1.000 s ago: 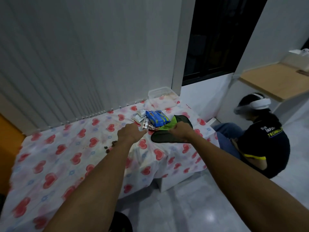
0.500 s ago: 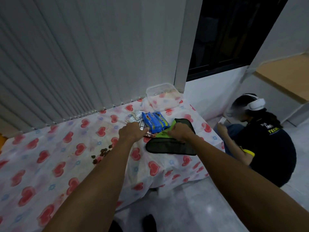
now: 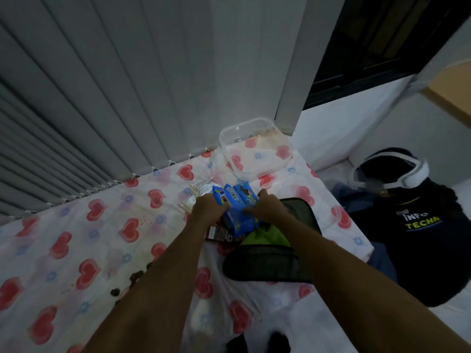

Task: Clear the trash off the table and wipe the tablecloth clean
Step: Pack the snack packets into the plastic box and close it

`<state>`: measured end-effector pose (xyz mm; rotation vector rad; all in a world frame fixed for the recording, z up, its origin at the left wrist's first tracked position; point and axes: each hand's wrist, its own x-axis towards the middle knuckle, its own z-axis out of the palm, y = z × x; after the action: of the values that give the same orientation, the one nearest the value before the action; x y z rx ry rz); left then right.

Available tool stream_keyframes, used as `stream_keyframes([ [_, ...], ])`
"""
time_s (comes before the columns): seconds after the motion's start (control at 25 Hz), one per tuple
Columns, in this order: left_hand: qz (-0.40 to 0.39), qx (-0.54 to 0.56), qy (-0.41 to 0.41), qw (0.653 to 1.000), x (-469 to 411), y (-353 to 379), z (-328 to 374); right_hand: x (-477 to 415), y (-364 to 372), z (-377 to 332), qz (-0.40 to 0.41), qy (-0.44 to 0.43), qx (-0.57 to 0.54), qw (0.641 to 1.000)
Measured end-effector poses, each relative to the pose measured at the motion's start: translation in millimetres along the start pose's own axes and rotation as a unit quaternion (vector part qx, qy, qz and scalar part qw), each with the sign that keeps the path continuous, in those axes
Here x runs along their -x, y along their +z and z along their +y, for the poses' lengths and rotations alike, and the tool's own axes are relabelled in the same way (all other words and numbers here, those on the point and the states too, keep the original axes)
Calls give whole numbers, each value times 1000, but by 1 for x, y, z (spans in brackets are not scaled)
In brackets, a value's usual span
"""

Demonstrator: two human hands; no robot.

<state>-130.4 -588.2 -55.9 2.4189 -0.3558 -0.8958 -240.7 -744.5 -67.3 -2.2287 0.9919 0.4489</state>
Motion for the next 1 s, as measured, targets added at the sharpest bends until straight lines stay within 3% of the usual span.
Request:
stream_keyframes([
  [0.16, -42, 95, -52, 993, -14, 1, 11, -22, 0, -3, -20, 6, 13, 1000],
  [0.44, -48, 174, -44, 983, -16, -3, 1, -23, -12, -4, -37, 10, 5, 999],
  [0.68, -53, 240, -55, 968, -8, 1, -3, -18, -4, 3, 3, -13, 53, 999],
  [0.84, -53, 261, -51, 963, -2, 3, 0, -9, 4, -4, 55, -6, 26, 998],
  [1.0, -64, 282, -49, 956, 1, 2, -2, -4, 0, -11, 34, -5, 29, 999],
])
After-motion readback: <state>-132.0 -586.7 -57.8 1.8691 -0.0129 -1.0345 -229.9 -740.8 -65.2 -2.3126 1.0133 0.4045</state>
